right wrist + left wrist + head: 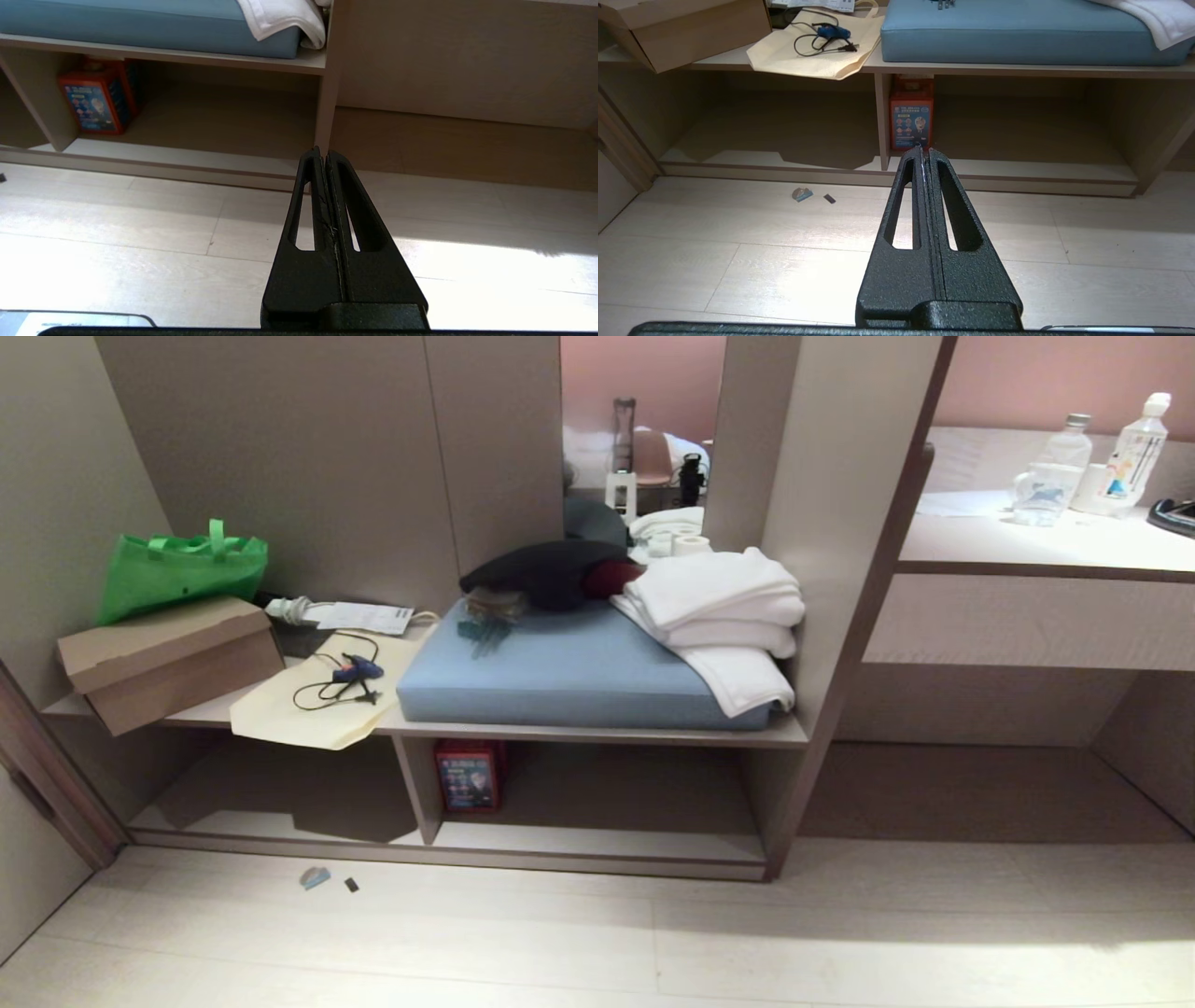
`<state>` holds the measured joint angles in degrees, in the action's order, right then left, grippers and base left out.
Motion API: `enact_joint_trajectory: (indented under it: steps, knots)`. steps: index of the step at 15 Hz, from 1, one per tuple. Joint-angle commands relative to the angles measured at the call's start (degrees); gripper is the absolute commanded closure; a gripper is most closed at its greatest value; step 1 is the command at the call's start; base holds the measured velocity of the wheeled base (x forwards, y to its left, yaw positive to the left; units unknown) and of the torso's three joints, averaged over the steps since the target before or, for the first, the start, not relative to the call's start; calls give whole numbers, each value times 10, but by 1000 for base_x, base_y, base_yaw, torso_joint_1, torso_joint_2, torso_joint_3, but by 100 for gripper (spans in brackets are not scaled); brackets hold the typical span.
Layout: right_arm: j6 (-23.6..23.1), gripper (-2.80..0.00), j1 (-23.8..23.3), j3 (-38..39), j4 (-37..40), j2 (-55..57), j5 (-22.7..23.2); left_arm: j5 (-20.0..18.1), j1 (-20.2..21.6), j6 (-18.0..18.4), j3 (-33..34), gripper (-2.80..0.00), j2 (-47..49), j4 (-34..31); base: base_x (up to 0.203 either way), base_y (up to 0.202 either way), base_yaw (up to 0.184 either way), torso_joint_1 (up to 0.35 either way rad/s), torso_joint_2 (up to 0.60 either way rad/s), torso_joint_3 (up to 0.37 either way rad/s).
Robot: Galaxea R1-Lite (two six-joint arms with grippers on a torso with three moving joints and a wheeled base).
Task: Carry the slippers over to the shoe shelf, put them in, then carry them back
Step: Pick up the slippers on the floor
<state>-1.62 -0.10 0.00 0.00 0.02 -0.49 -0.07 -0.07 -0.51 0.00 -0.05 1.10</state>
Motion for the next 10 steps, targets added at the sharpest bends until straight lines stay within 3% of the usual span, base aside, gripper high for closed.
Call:
enact_joint_trajectory:
  steps: [1, 10]
  knots:
    - [0, 0, 0, 0, 0, 1, 0, 0, 1, 0, 4, 0, 0, 0, 0, 0, 0, 0, 0, 0]
    - [3, 0, 0, 0, 0, 1, 0, 0, 1, 0, 4, 0, 0, 0, 0, 0, 0, 0, 0, 0]
